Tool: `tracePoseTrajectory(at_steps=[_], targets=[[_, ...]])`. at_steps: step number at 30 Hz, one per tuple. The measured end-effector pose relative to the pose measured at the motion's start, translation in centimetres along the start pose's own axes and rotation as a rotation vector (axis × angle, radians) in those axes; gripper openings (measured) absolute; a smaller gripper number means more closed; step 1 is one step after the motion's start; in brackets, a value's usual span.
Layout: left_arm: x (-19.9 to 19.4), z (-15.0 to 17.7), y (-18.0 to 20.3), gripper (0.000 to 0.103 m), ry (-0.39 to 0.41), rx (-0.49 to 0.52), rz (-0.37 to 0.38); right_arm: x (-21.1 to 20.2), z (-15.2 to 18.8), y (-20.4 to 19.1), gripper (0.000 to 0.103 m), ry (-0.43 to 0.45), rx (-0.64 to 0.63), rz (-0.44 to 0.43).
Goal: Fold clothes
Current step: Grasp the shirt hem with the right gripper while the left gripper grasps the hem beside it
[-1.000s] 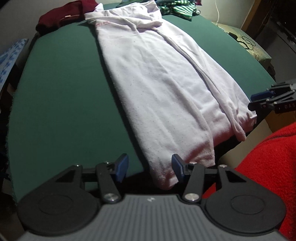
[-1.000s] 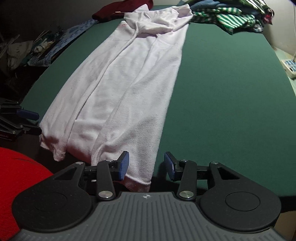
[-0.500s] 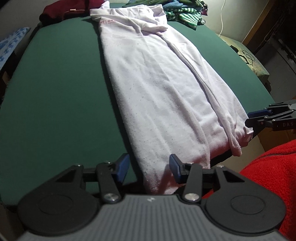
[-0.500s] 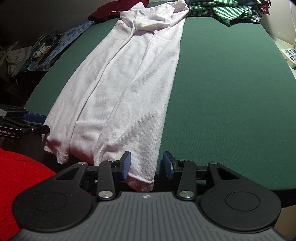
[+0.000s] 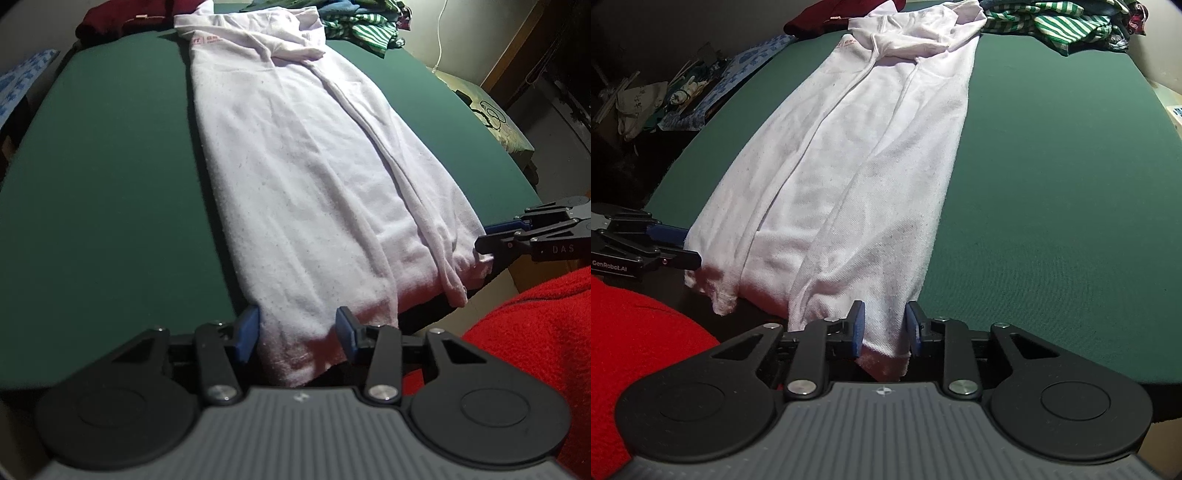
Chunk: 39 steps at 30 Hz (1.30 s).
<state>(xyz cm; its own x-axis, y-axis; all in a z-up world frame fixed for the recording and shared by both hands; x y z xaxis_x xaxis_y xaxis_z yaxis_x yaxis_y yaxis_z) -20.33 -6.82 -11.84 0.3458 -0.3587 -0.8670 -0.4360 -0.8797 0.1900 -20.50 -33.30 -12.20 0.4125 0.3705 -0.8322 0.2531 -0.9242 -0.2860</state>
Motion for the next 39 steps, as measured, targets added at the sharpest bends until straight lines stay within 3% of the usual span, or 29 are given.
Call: tracePoseTrajectory(at_steps=[2,6,7,13,17,19,21,23,25,27,33,39], targets=[[0.0,0.0,-0.1,0.030,0.001,-0.004,-0.007,0.0,0.0,0.0,0.022,0.000,-0.004,0.003],[0.0,0.0,-0.2,0.028,-0.006,-0.010,-0.007,0.0,0.1,0.4,0.010,0.000,0.001,0.017],[0.0,-0.1,-0.1,0.024,-0.005,-0.002,-0.015,0.0,0.0,0.5,0.006,0.000,0.002,0.020],[0.1,-0.2,-0.5,0.012,-0.009,-0.015,-0.026,0.0,0.0,0.6,0.004,-0.006,-0.003,0.023],[0.0,-0.2,-0.8,0.014,-0.018,-0.030,-0.018,-0.2,-0.2,0.7,0.008,-0.005,0.007,0.051],[0.0,-0.2,-0.8,0.018,-0.019,-0.033,-0.017,-0.5,-0.3,0.9,0.023,0.009,0.003,0.072],[0.0,-0.2,-0.8,0.018,-0.019,-0.033,-0.017,-0.3,-0.2,0.8,0.029,0.001,0.007,0.059],[0.0,-0.2,-0.8,0.021,-0.020,-0.030,-0.018,-0.2,-0.1,0.8,0.029,-0.006,0.011,0.046],[0.0,-0.2,-0.7,0.033,-0.024,-0.027,-0.019,-0.1,-0.1,0.6,0.026,-0.011,0.004,0.039],[0.0,-0.2,-0.6,0.033,-0.028,-0.025,-0.019,0.0,-0.2,0.2,0.025,-0.014,-0.012,0.034],[0.4,-0.5,0.0,0.013,-0.059,0.012,-0.107,0.4,-0.5,0.0,0.003,-0.033,-0.039,0.067],[0.6,-0.9,0.5,0.001,-0.082,0.037,-0.151,0.6,-0.5,-0.6,0.001,-0.052,-0.071,0.106]])
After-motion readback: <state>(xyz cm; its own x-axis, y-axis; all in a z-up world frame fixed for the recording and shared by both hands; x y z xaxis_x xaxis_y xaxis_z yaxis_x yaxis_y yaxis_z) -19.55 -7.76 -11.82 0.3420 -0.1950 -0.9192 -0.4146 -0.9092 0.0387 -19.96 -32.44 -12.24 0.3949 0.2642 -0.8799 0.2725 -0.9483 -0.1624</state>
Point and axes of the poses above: each gripper's, at about its wrist camera, not at the fingertips, and x roughly the way its jaws point, y to its right, z to its underside, the point moved 7 cm from there along x, roughly the way its jaws point, and after that the axes turned 3 degrees about -z, right-handed, at the moved point
